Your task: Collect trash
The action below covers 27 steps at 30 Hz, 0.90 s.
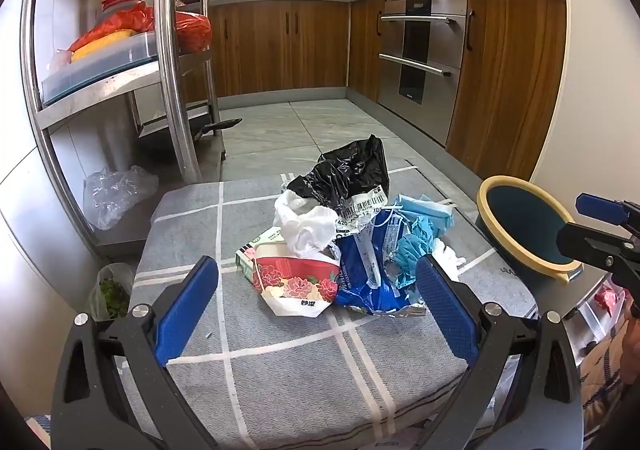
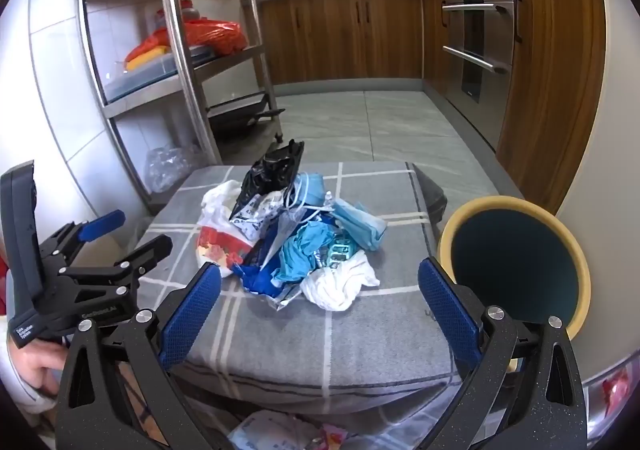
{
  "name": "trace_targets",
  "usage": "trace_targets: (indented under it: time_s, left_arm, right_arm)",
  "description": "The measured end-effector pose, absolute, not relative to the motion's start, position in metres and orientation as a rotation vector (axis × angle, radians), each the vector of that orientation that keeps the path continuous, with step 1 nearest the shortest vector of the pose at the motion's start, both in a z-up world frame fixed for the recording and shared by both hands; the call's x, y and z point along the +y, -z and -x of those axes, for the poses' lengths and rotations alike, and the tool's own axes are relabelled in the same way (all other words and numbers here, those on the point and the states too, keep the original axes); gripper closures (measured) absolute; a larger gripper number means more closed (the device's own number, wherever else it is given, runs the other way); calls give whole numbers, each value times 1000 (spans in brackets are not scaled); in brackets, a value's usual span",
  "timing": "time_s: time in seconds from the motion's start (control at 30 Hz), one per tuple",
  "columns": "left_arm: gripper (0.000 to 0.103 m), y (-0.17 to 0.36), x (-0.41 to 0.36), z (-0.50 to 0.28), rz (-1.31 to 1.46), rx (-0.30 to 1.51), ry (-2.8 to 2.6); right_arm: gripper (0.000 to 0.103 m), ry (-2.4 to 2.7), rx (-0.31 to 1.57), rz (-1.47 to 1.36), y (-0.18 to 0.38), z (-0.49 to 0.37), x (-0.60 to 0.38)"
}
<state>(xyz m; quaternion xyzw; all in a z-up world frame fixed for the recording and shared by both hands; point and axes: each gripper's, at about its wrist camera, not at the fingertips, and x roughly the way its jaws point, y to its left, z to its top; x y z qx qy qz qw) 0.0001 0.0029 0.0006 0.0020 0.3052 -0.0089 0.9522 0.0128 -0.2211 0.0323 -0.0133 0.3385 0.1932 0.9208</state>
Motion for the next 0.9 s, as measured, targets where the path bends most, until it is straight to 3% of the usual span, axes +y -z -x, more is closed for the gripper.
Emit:
trace_targets:
  time_s: [0.9]
  left_arm:
    - [6, 4, 2, -1, -1, 632, 18]
  right_arm:
    - [5, -409, 695, 13, -31, -13, -224]
